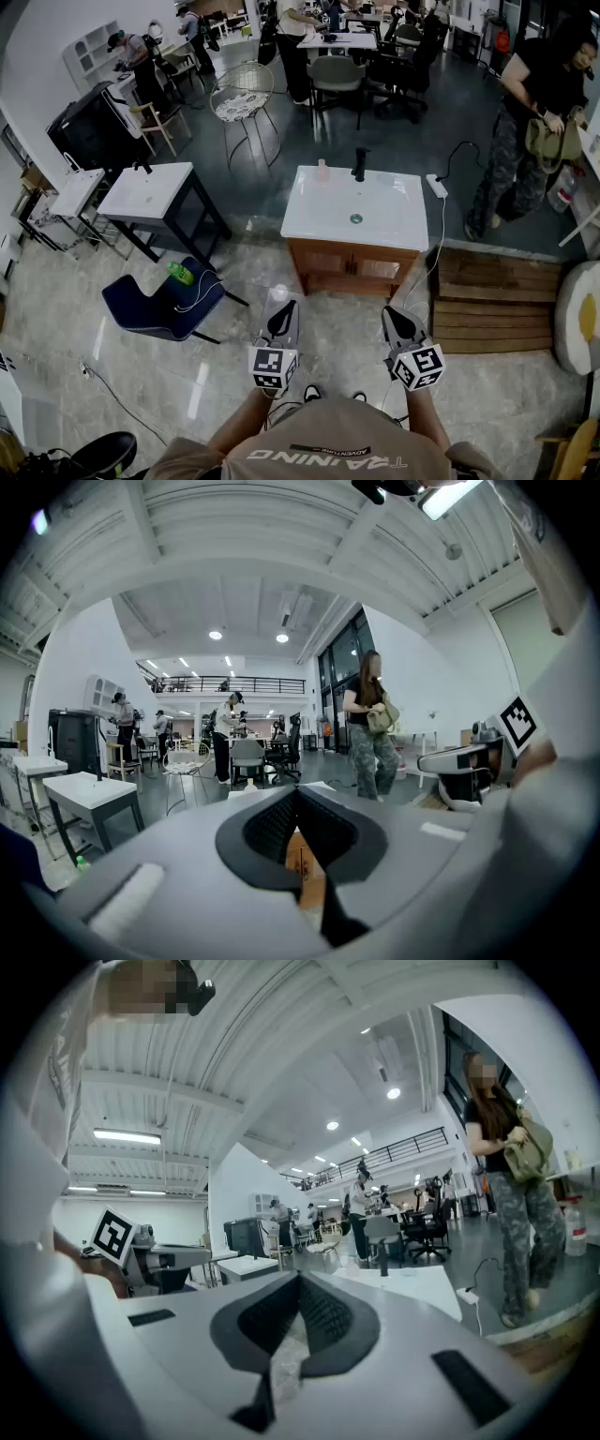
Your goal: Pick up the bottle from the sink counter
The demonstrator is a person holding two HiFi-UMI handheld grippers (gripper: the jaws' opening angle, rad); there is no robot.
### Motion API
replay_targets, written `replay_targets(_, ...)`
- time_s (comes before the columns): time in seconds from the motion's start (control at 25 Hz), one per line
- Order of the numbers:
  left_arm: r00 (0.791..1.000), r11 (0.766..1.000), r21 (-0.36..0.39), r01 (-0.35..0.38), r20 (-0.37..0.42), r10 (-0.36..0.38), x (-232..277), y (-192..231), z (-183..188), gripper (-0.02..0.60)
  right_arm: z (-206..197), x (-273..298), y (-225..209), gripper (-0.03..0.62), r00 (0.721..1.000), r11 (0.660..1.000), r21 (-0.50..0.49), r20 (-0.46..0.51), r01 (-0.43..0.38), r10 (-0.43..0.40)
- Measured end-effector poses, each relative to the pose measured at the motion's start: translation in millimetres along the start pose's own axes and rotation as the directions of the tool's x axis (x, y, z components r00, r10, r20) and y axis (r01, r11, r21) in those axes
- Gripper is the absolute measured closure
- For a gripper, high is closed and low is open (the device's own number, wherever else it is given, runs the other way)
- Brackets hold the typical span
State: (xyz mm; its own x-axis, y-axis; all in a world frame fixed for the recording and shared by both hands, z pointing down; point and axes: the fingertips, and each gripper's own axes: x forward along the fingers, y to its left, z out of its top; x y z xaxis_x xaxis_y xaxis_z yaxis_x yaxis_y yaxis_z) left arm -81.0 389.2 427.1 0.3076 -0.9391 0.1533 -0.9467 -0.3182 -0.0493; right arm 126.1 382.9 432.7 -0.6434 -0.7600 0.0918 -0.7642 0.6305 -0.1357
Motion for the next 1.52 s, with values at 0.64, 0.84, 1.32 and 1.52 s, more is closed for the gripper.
replay_targets(0.64,0.999,0.998,-0.044,0.041,0.001,-0.041,39.7,56.4,-25.5,0.574,-5.2,60.1,12.0,0.586,1.000,0.998,-0.054,-0.009,0.015,-0.015)
replay_targets(0.84,0.994,0.994,-0.063,0.091,-0.049,-0.094,44.4,68.4,-50.4,0.574,-11.0,77.9,23.9,0.587,0.999,0.998,-0.043,-0.021,0.040,-0.041)
replay_targets(1.32,0.995,0.992,-0.107,0.062,-0.067,-0.069,95.9,80.1,-55.7,0.574,-22.2,112.5,-3.2,0.586,0.997,0.998,-0.056,-0.075,0.009,-0.013)
replay_targets(1.52,0.999,0.997,-0.072,0.034,-0.040,-0.037,122.9,63.8,-24.5,0.574,-14.9,130.0,-47.5,0.586,0.998,0.999,-0.004,-0.047,-0.032,0.031)
